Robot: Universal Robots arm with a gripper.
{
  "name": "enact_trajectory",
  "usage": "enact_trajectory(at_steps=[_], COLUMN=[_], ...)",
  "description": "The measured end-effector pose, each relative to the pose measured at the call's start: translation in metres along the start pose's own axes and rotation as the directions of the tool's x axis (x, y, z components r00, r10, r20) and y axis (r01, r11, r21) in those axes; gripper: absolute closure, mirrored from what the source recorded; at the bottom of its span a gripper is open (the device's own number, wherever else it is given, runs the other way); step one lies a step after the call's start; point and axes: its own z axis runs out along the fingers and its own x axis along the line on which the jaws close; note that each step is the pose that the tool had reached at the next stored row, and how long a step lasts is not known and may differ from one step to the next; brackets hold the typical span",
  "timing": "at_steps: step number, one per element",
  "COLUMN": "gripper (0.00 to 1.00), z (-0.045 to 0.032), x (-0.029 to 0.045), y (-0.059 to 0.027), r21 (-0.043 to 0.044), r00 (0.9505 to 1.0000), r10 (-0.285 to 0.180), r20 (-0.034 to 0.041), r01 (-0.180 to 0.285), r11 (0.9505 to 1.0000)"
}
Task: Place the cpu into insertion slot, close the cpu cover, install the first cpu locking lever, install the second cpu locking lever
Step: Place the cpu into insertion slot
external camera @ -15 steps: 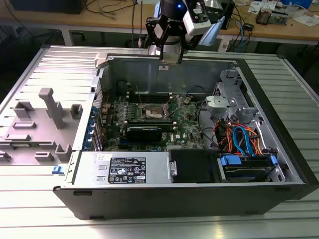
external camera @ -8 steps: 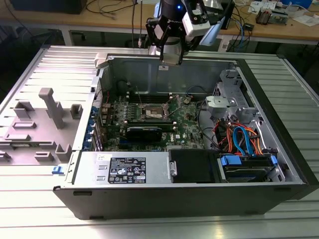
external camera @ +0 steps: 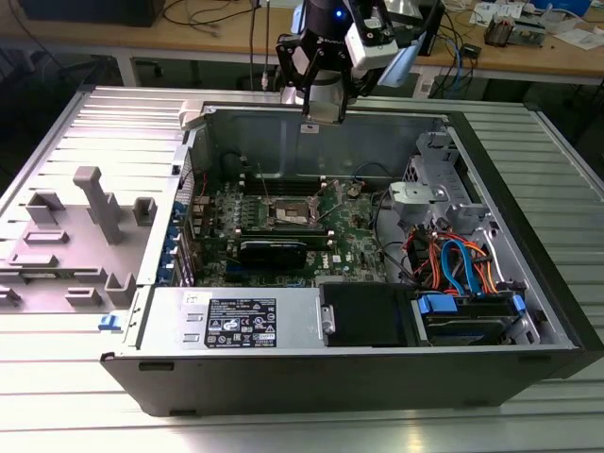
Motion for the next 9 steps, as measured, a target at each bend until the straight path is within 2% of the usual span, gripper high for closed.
enact_trajectory(at_steps=[5, 9], gripper=[0.45, 0.45], z=[0.0000, -0.0001], x=[0.0000, -0.0002], y=[0.0000, -0.0021], r21=[-0.0001, -0.0006], r00=[1.0000, 0.9998], r10=[0.001, 0.021], r20=[0.0001, 0.0018], r01=[-0.001, -0.021], r11=[1.0000, 0.9998])
